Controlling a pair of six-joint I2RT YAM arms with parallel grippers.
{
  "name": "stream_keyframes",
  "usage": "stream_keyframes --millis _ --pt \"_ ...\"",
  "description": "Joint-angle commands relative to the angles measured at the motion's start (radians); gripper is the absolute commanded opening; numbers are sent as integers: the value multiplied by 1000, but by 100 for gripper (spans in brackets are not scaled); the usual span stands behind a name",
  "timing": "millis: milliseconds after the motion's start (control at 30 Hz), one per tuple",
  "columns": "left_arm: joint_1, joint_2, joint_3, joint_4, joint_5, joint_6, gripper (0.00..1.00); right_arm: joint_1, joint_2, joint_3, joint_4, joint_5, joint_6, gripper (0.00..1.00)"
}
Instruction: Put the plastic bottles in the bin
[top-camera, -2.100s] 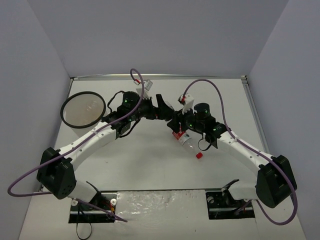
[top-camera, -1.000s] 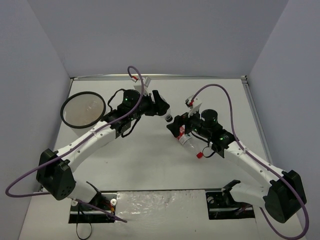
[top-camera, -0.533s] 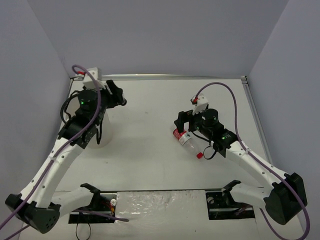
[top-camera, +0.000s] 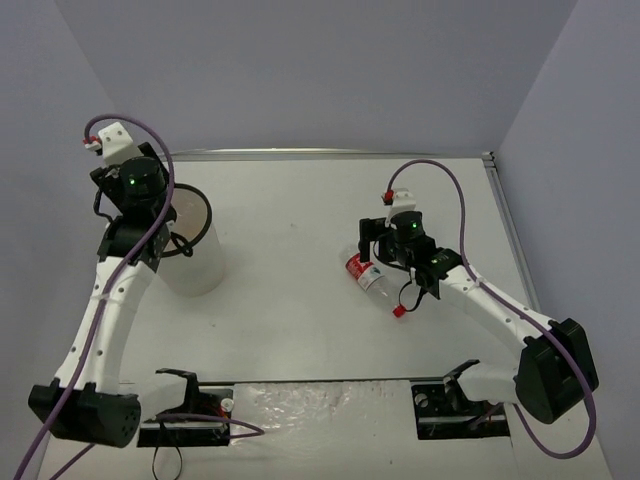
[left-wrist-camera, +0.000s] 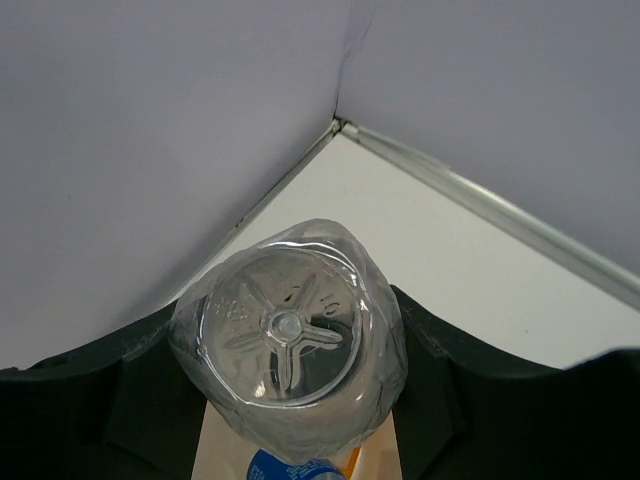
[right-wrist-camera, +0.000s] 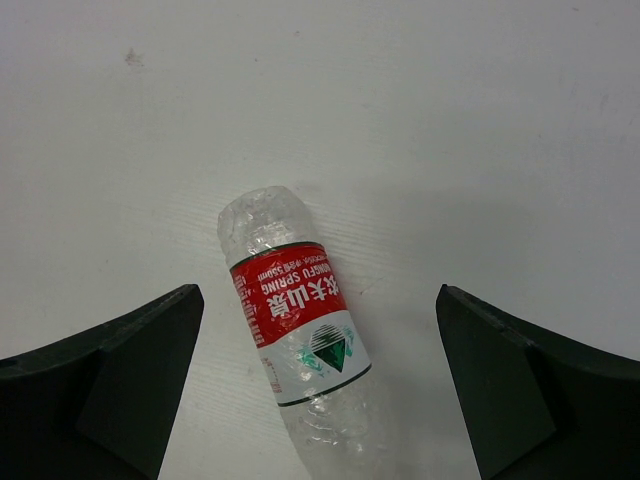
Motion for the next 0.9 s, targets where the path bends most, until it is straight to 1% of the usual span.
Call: stream_keyframes --millis 0,33,67,200,267,300,333,367,400,467,700,867 --pt "25 42 -14 2 11 -62 37 0 6 42 -55 64 64 100" --pt "35 53 -25 3 31 -73 46 1 1 29 -74 82 74 100" --pt "38 58 -31 5 55 -71 46 1 -2 21 -85 98 82 100" --pt "44 58 -35 -30 57 -99 46 0 7 -7 -94 88 103 100" --pt "48 51 -32 -59 69 -121 50 -1 24 -20 -94 64 111 100" --pt "49 46 -33 -67 75 -126 54 -1 35 -24 -94 58 114 100" --pt "49 38 -37 -73 78 -132 85 0 51 -29 -94 51 115 100" --pt "49 35 -40 -76 81 -136 95 1 64 -31 -94 48 115 100" --pt "49 32 -42 -79 82 -138 97 1 75 -31 -94 45 113 100" --pt "49 22 -45 -83 87 -136 97 1 98 -31 -123 43 112 100" --pt "51 -24 -36 -79 107 -121 97 -1 159 -31 -126 -11 100 100" --pt "51 -72 -40 -76 194 -120 97 4 211 -33 -126 -59 94 100"
